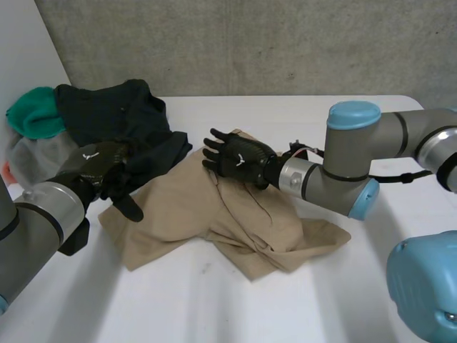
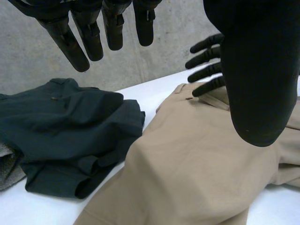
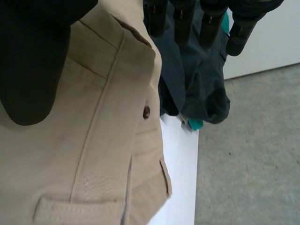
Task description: Fold the laundry.
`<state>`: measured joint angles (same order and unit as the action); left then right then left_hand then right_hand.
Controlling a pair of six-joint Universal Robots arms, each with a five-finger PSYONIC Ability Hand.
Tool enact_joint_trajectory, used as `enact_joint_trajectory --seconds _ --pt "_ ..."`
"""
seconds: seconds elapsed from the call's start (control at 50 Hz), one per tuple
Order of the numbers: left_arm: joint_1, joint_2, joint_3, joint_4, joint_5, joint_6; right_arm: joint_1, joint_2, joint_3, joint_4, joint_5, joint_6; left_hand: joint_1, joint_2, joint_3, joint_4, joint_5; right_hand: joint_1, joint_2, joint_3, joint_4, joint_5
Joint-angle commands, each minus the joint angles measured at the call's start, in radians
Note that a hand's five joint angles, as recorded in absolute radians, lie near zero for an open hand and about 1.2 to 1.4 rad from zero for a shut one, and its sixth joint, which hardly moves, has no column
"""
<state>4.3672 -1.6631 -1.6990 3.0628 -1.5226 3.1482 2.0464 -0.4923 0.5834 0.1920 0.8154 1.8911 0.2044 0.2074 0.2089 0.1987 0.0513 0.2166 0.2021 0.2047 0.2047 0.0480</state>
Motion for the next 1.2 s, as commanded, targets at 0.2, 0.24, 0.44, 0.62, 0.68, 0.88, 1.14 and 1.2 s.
enact_joint_trajectory --seconds 0.2,0.24,0.44,0.62,0.68,0.88,1.14,1.2 --pt "-0.021 -0.009 0.076 0.002 0.018 0.021 0.0 -0.115 -0.124 -0.017 0.178 0.292 -0.03 -0.033 -0.034 -0.024 -0.051 1.18 1.194 1.192 1.192 1.174" --pt "-0.037 -0.023 0.102 0.001 0.015 0.018 -0.003 -0.162 -0.076 -0.019 0.208 0.38 -0.03 -0.033 -0.034 -0.024 -0.051 1.18 1.194 1.192 1.192 1.174" --pt "-0.165 -0.222 0.32 -0.07 -0.082 -0.131 -0.032 -0.472 0.257 -0.104 0.387 0.425 -0.03 -0.033 -0.034 -0.024 -0.051 1.18 1.194 1.192 1.192 1.174" --pt "-0.327 -0.523 0.59 -0.268 -0.031 -0.355 -0.029 -0.623 0.457 -0.151 0.456 0.434 -0.03 -0.033 -0.034 -0.024 -0.051 1.18 1.194 1.192 1.192 1.174" --pt "-0.374 -0.616 0.68 -0.331 -0.011 -0.395 -0.032 -0.652 0.493 -0.163 0.468 0.45 -0.03 -0.033 -0.034 -0.024 -0.051 1.18 1.194 1.192 1.192 1.174" --pt "-0.489 -0.751 0.837 -0.3 -0.04 -0.415 -0.032 -0.71 0.559 -0.16 0.505 0.559 -0.03 -0.033 -0.034 -0.024 -0.051 1.18 1.194 1.192 1.192 1.174" --pt "-0.43 -0.709 0.918 -0.256 -0.251 -0.192 -0.109 -0.698 0.642 -0.177 0.541 0.589 1.192 1.189 1.187 1.198 1.17 1.18 1.194 1.192 1.192 1.174" --pt "-0.35 -0.632 0.937 -0.259 -0.188 -0.064 -0.146 -0.68 0.653 -0.172 0.545 0.568 1.192 1.189 1.187 1.198 1.17 1.18 1.194 1.192 1.192 1.174"
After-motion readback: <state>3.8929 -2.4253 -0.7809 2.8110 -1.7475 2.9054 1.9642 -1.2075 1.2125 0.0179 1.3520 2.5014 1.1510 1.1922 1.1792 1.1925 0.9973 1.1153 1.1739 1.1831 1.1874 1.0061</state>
